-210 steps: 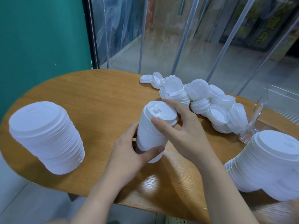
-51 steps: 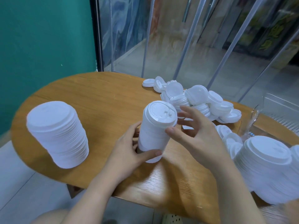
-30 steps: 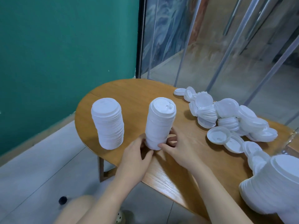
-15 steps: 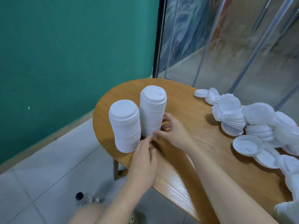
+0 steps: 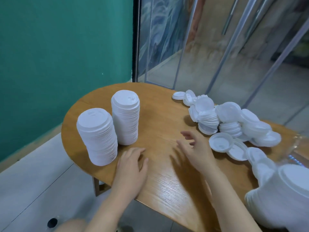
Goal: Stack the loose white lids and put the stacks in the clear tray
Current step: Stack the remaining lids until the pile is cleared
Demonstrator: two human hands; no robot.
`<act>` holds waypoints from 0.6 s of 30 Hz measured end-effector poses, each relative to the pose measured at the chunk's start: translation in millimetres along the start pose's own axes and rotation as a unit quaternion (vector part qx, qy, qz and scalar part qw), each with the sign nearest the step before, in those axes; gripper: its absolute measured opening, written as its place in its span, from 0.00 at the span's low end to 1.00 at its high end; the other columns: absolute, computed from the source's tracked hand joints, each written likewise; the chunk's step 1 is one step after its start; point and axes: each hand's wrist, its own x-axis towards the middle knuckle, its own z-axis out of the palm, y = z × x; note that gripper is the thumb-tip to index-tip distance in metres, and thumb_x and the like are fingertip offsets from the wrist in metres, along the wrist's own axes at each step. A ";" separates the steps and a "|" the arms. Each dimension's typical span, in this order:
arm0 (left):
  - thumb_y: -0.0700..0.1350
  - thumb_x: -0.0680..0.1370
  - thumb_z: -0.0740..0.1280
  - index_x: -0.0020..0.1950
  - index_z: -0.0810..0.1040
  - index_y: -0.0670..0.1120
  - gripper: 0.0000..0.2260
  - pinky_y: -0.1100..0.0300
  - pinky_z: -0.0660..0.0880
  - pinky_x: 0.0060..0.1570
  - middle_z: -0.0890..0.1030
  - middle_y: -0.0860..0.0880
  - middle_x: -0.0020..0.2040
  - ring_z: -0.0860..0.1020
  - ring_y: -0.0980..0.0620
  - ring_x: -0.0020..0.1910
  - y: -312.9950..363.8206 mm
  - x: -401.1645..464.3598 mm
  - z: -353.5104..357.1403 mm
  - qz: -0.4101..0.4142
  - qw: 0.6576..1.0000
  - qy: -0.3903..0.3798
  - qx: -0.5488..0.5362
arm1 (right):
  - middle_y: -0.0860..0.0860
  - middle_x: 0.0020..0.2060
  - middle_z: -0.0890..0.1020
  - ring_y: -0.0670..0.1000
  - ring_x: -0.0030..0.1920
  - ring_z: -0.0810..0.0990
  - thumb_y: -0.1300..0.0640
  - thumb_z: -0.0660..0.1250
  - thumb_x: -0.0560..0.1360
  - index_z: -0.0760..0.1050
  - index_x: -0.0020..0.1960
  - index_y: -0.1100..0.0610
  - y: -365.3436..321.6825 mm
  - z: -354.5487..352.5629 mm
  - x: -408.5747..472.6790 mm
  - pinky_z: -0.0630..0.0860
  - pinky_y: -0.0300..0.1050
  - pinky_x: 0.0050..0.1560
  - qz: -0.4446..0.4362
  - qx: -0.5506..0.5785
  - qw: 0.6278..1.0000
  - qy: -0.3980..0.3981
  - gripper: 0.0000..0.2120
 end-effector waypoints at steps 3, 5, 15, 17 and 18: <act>0.50 0.82 0.66 0.70 0.77 0.51 0.16 0.58 0.62 0.70 0.74 0.59 0.65 0.69 0.57 0.65 11.9 9.0 15.1 0.051 0.996 -0.043 0.061 | 0.49 0.54 0.78 0.48 0.55 0.77 0.58 0.70 0.79 0.81 0.59 0.56 24.7 -28.8 -20.4 0.72 0.29 0.53 0.019 -0.115 0.989 0.095 0.09; 0.51 0.82 0.66 0.70 0.78 0.50 0.17 0.56 0.60 0.70 0.74 0.55 0.70 0.68 0.53 0.69 19.5 16.2 27.6 0.083 0.989 -0.063 0.104 | 0.50 0.56 0.79 0.51 0.58 0.76 0.58 0.70 0.79 0.81 0.60 0.57 38.8 -36.4 -29.3 0.73 0.43 0.60 0.031 -0.197 0.971 0.130 0.11; 0.57 0.84 0.57 0.80 0.66 0.52 0.24 0.52 0.50 0.79 0.60 0.49 0.83 0.56 0.48 0.81 41.8 60.2 67.1 0.141 0.967 -0.124 0.173 | 0.46 0.51 0.78 0.48 0.53 0.75 0.63 0.70 0.76 0.80 0.58 0.53 56.2 -29.5 -47.3 0.74 0.45 0.55 0.011 -0.245 0.959 0.142 0.11; 0.58 0.85 0.56 0.81 0.64 0.52 0.25 0.52 0.48 0.79 0.58 0.49 0.83 0.55 0.48 0.82 43.3 61.9 69.6 0.140 0.966 -0.127 0.179 | 0.47 0.49 0.79 0.48 0.52 0.75 0.64 0.72 0.75 0.80 0.58 0.55 57.9 -29.4 -47.0 0.75 0.46 0.52 0.017 -0.242 0.960 0.142 0.12; 0.58 0.84 0.56 0.81 0.64 0.52 0.25 0.52 0.48 0.79 0.58 0.49 0.83 0.54 0.48 0.82 43.6 61.9 70.6 0.140 0.965 -0.128 0.180 | 0.47 0.48 0.79 0.48 0.51 0.75 0.63 0.72 0.76 0.80 0.57 0.56 59.1 -29.0 -47.6 0.75 0.46 0.51 0.018 -0.239 0.961 0.139 0.10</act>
